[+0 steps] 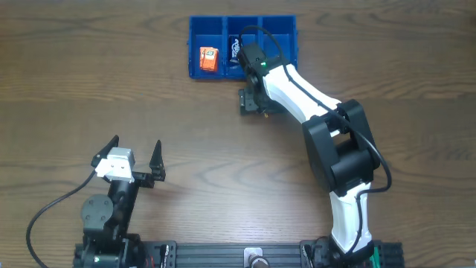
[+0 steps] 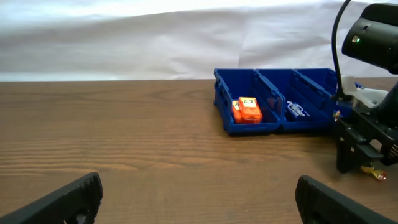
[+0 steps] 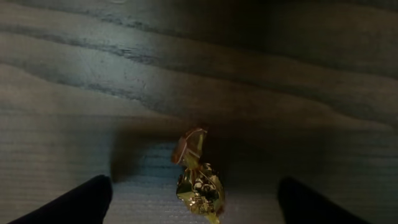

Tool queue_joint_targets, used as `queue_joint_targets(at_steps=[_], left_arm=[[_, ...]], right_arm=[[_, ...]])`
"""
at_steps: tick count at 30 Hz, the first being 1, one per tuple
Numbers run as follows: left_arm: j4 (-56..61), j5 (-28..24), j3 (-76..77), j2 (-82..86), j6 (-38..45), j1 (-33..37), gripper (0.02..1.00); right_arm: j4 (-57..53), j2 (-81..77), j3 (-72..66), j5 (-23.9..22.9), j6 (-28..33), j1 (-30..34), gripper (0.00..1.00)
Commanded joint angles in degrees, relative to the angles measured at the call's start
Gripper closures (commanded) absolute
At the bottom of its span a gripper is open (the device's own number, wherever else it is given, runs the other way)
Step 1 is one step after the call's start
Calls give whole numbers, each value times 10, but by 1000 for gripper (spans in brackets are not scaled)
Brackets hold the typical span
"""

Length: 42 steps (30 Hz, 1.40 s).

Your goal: Sort Candies Into Trays

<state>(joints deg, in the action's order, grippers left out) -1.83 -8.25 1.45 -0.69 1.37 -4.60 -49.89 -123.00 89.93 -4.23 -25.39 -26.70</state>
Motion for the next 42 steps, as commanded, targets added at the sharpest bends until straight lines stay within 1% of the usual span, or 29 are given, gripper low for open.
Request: queue_joint_targets(at_steps=[1,2,6,12,13,15,24,27,31,33,38,40,42], left_arm=[[-18,-7,-12,2,3,2,20],[-18,-7,-12,2,4,2,20],[-18,-7,-12,2,4,2,20],[-18,-7,-12,2,3,2,20],[-18,-7,-12,2,3,2,20],[-18,-7,-12,2,4,2,20],[-18,-7,-12,2,3,2,20],[-18,-7,-12,2,3,2,20],[-18,-7,-12,2,4,2,20],[-18,-7,-12,2,4,2,20],[-18,-7,-12,2,4,2,20],[-18,-7,-12,2,3,2,20],[-18,-7,-12,2,3,2,20]], right_arm=[[1,-7,0,-1,-3,2,356],[1,-7,0,-1,-3,2,391],[4,-7,0,-1,-3,2,421],[7,-12,0,-1,-4,2,432],[9,-14,0,-1,-6,2,461],[10,-14,0,-1,-11,2,481],[6,-14,0,-2,-13,2,678],[6,-14,0,-2,-12,2,787],[6,-14,0,-2,-13,2,882],[6,-14,0,-3,-14,2,963],[6,4,3,-8,-16,7,963],[0,39,17,-11,-11,12,963],[0,127,46,-21,2,27,963]])
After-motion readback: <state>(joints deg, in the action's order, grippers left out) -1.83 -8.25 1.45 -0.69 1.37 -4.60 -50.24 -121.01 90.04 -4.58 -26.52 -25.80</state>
